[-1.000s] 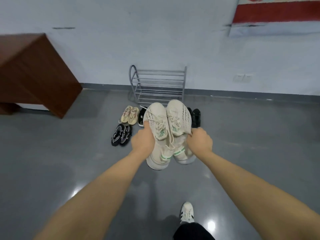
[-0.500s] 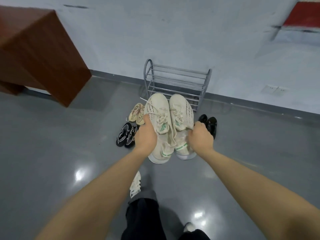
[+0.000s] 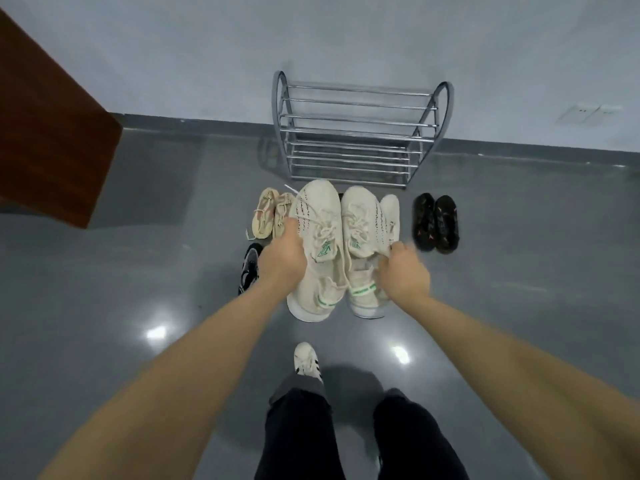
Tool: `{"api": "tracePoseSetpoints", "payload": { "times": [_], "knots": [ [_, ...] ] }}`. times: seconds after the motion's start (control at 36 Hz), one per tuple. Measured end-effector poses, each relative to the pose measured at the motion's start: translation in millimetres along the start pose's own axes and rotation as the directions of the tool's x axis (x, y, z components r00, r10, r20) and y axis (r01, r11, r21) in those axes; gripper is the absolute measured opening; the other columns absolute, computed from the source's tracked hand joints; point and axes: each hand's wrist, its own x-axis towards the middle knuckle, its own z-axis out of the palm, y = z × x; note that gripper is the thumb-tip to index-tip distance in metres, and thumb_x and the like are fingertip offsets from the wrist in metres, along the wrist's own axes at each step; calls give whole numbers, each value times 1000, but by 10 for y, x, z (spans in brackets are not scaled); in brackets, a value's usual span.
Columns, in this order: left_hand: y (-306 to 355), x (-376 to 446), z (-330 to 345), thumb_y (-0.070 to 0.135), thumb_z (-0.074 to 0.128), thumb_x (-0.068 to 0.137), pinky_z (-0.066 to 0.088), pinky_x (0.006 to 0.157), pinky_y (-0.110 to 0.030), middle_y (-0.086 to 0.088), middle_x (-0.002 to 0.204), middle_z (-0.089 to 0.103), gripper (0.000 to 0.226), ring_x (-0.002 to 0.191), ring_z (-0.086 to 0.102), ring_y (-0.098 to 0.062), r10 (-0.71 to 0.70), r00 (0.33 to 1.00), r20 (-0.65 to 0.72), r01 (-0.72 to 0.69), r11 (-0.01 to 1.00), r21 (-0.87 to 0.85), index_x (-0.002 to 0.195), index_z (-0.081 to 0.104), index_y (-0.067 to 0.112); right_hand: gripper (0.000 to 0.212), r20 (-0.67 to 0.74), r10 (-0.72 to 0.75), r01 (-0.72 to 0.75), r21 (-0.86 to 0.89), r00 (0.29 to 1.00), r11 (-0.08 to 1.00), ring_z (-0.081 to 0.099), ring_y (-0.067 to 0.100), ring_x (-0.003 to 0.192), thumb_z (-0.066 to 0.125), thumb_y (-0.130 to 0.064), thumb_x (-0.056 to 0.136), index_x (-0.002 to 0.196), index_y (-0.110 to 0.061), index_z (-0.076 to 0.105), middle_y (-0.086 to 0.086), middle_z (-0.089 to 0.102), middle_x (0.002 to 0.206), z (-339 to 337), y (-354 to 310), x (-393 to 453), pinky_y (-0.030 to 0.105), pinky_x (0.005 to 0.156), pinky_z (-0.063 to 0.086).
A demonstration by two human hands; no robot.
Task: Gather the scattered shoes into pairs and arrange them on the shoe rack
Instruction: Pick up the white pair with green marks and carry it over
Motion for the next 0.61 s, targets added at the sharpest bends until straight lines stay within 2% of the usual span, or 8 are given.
{"api": "tracePoseSetpoints", "payload": {
  "times": [0.06,0.11,0.17,0.25,0.39,0.53,0.61],
  "knots": [
    [-113,237,101,13,33,99,40,72,-38,-20,101,61,34,92,57,-38,22,999,23,-22,1000,0,133,34,11,25,21,39,-39,23,999,999,55,36,105,45,-16,93,113,-1,49,17,52,118,142,-18,225,34,76,38],
    [-220,439,256,15,31,100,41,72,-39,-19,94,61,31,87,57,-37,0,999,48,2,1000,-25,131,34,13,27,56,65,-67,36,996,997,55,36,105,46,-16,92,114,-1,50,17,55,117,282,-9,447,36,79,41],
    [-320,634,444,19,30,100,45,74,-41,-17,93,63,31,85,58,-36,-41,996,81,46,997,-57,131,32,18,29,92,102,-105,32,991,994,56,37,104,47,-16,91,114,0,51,19,56,115,431,26,658,39,82,45],
    [-434,905,737,22,31,101,41,69,-37,-16,94,63,32,82,57,-33,-40,994,100,47,997,-62,133,33,20,29,126,126,-129,17,984,991,55,36,105,47,-16,91,113,2,50,20,56,115,641,105,947,39,82,46],
    [-649,1485,1481,22,36,101,43,68,-37,-16,98,65,36,87,60,-36,-70,991,112,78,994,-71,137,33,20,27,175,177,-185,32,969,982,56,37,103,49,-14,90,111,4,50,21,57,113,1257,355,1614,40,82,47],
    [-944,1981,2293,21,42,100,44,67,-39,-18,92,63,40,84,60,-37,-81,985,152,96,991,-96,138,32,19,30,224,219,-238,61,950,969,56,37,103,47,-16,92,115,4,48,21,57,114,2061,689,2202,39,79,46],
    [-1145,2201,2754,21,40,100,42,70,-39,-19,99,62,42,90,59,-37,-95,983,158,104,994,-47,141,29,19,28,218,218,-239,75,951,968,56,38,102,46,-15,92,115,2,46,21,57,114,2508,894,2467,43,81,48]
  ]
}}
